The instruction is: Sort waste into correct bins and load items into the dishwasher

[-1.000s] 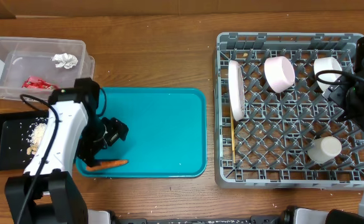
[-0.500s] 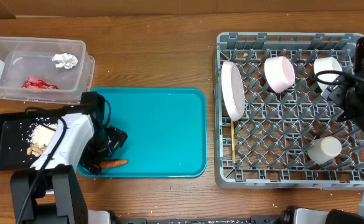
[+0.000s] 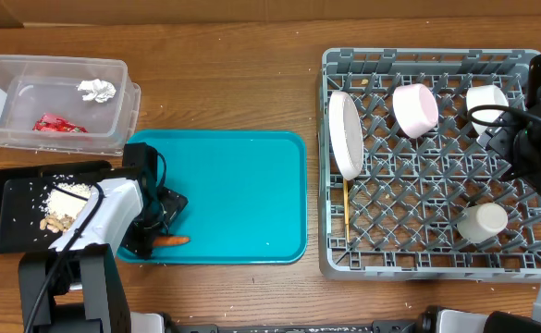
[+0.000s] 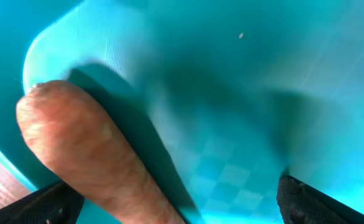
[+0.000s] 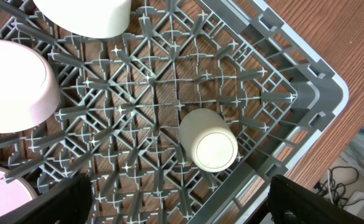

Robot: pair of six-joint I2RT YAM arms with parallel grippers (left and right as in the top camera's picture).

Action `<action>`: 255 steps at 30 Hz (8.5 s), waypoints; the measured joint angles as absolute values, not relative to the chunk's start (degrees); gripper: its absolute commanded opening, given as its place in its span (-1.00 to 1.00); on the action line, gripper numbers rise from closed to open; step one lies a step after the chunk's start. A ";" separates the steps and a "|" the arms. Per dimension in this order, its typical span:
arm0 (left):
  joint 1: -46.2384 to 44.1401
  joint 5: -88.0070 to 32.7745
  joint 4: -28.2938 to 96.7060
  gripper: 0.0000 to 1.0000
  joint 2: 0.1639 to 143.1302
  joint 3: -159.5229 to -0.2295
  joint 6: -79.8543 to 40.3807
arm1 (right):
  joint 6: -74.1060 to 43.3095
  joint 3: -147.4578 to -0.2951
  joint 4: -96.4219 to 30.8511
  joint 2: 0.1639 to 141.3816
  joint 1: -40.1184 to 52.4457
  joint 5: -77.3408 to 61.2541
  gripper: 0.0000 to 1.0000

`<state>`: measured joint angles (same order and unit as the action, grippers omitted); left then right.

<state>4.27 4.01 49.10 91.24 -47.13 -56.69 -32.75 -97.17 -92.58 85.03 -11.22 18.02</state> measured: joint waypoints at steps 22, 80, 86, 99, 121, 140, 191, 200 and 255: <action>4.23 6.31 42.48 -0.06 90.11 -44.84 -57.28 | -32.75 -97.17 -92.58 85.03 -11.22 18.02 0.84; 34.33 10.74 42.72 -0.92 91.15 -62.11 -43.07 | -32.75 -97.17 -92.95 85.03 -11.22 18.35 0.84; 38.72 10.76 38.92 -0.92 92.23 -62.11 -43.07 | -32.73 -97.17 -92.97 85.03 -11.22 18.39 0.84; 39.00 10.74 37.21 0.31 102.45 -62.15 -42.78 | -32.73 -97.17 -92.97 85.03 -11.22 18.41 0.84; 25.10 4.45 50.15 1.00 89.21 -75.42 -36.05 | -18.52 -97.14 -84.16 85.03 -9.91 -1.65 1.00; -1.54 -2.83 83.90 1.00 88.99 -85.56 -11.31 | -6.04 -97.08 -82.02 93.27 0.34 -13.08 1.00; -1.41 -2.31 70.24 1.00 33.65 -58.85 -13.37 | -10.33 -57.89 -61.56 39.90 -2.57 -5.67 1.00; -1.41 -2.13 70.26 1.00 33.65 -58.83 -13.37 | -10.41 -53.67 -58.65 25.78 -2.28 -4.51 1.00; -1.41 -1.93 70.26 0.99 33.65 -58.74 -13.37 | -1.26 -1.04 -4.73 0.84 4.21 -4.67 1.00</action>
